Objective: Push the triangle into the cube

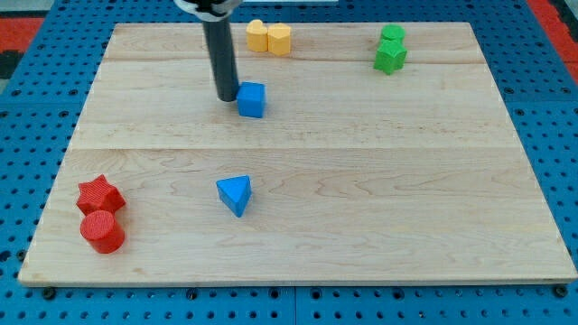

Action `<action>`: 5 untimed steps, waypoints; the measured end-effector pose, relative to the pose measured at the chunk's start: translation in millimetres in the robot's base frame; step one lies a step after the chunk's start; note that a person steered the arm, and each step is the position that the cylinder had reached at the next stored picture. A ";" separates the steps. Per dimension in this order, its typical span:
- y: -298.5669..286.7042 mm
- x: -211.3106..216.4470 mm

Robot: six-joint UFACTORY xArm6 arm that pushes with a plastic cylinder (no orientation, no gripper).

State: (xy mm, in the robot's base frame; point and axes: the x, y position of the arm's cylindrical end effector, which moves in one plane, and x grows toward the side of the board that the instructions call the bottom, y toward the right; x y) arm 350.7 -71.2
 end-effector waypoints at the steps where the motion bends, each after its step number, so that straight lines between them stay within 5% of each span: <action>1: -15.5 12.0; 3: -54.5 172.1; 4: -34.9 203.0; 5: 5.3 187.2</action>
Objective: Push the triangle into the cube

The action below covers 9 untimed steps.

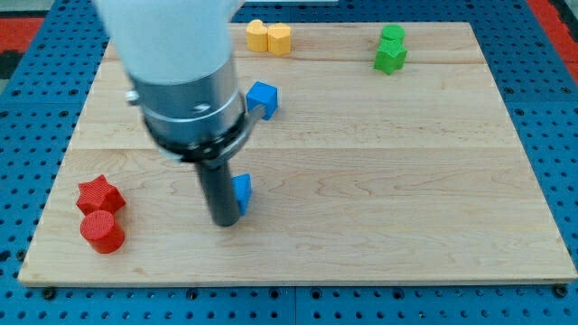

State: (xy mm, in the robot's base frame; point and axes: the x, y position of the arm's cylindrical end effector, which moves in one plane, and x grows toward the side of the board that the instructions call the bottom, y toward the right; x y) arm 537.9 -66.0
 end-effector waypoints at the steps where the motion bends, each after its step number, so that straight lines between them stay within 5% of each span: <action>1: 9.2 -49.2; 3: 19.3 -105.4; 4: 32.5 -76.6; 6: 112.0 -102.8; 9: 116.2 -102.8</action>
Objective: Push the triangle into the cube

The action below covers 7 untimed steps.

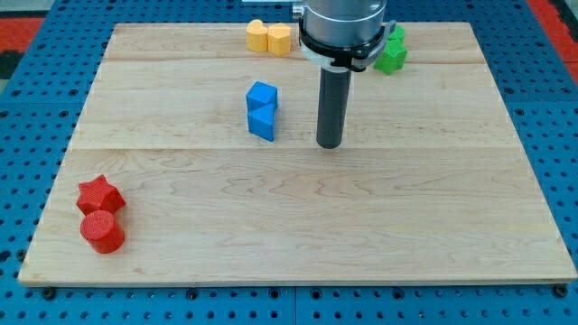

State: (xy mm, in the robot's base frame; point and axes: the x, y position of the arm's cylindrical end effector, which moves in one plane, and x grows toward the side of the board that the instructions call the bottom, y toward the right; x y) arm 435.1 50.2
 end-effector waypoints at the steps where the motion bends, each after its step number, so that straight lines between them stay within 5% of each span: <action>1: 15.4 0.0; 7: 36.1 15.4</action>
